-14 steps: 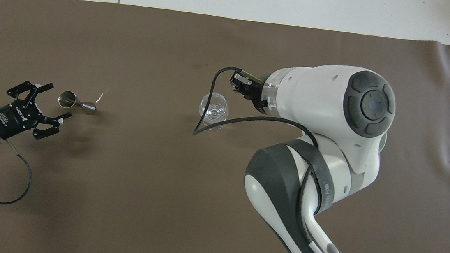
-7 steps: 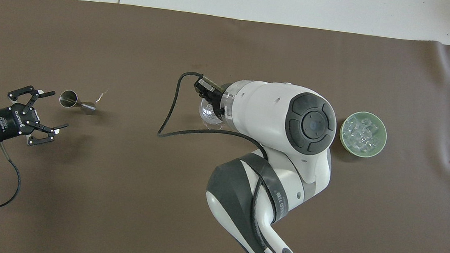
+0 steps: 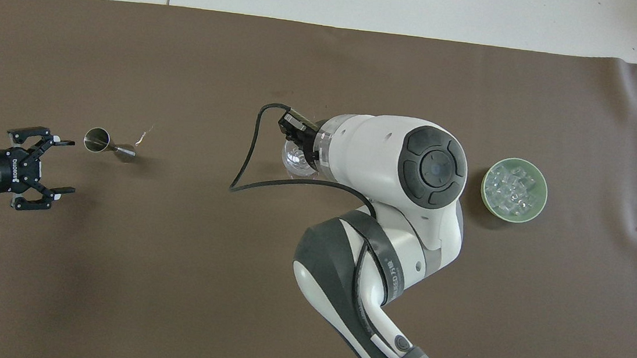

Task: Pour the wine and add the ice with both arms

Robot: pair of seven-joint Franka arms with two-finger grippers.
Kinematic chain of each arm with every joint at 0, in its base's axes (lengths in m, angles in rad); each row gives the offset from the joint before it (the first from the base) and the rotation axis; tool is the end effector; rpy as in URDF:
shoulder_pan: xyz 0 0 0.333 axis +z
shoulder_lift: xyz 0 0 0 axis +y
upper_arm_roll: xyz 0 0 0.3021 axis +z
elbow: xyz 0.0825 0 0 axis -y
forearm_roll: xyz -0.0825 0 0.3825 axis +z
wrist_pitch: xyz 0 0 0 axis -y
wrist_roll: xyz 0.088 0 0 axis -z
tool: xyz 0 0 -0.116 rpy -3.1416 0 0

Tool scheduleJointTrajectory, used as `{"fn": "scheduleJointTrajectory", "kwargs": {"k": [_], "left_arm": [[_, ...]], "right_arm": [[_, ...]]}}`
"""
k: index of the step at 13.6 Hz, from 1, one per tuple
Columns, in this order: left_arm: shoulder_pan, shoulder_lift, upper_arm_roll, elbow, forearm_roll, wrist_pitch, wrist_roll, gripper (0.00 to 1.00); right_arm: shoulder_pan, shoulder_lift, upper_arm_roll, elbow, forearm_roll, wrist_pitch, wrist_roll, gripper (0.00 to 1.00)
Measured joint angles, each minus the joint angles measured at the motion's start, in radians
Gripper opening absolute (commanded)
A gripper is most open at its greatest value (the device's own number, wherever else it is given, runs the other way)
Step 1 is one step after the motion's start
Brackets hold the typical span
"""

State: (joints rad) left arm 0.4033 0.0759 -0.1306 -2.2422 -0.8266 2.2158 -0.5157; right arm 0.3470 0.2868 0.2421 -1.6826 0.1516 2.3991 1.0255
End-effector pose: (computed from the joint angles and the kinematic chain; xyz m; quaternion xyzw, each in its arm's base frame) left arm 0.5147 0.1136 0.3142 0.7442 0.5883 -0.0853 0.3047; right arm 0.5698 0.3648 0.4636 -0.9355 0.2641 -0.0809 0.2206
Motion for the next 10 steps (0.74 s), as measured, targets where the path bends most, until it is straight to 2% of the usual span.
{"fn": "scheduleJointTrajectory", "kwargs": {"k": [1,2,3,5,7,10], "left_arm": [[-0.006,-0.001,0.0,0.019,0.061,0.0,0.003,1.0],[-0.014,-0.001,-0.001,0.036,0.124,0.0,0.006,1.0],[-0.025,-0.001,-0.002,0.05,0.189,0.002,0.009,1.0],[-0.047,-0.003,-0.003,0.078,0.318,0.007,0.026,1.0],[-0.058,-0.006,-0.004,0.097,0.399,0.008,0.088,1.0],[-0.06,-0.02,-0.005,0.104,0.443,0.02,0.23,1.0]], "right_arm": [[0.0,0.0,0.0,-0.001,0.0,0.0,0.0,0.27],[0.0,0.0,0.0,-0.001,0.0,0.0,0.0,0.46],[0.0,0.0,0.0,-0.001,0.0,0.0,0.0,0.7],[0.0,0.0,0.0,-0.001,0.0,0.0,0.0,0.99],[0.0,0.0,0.0,-0.001,0.0,0.0,0.0,1.0],[0.0,0.0,0.0,-0.001,0.0,0.0,0.0,1.0]]}}
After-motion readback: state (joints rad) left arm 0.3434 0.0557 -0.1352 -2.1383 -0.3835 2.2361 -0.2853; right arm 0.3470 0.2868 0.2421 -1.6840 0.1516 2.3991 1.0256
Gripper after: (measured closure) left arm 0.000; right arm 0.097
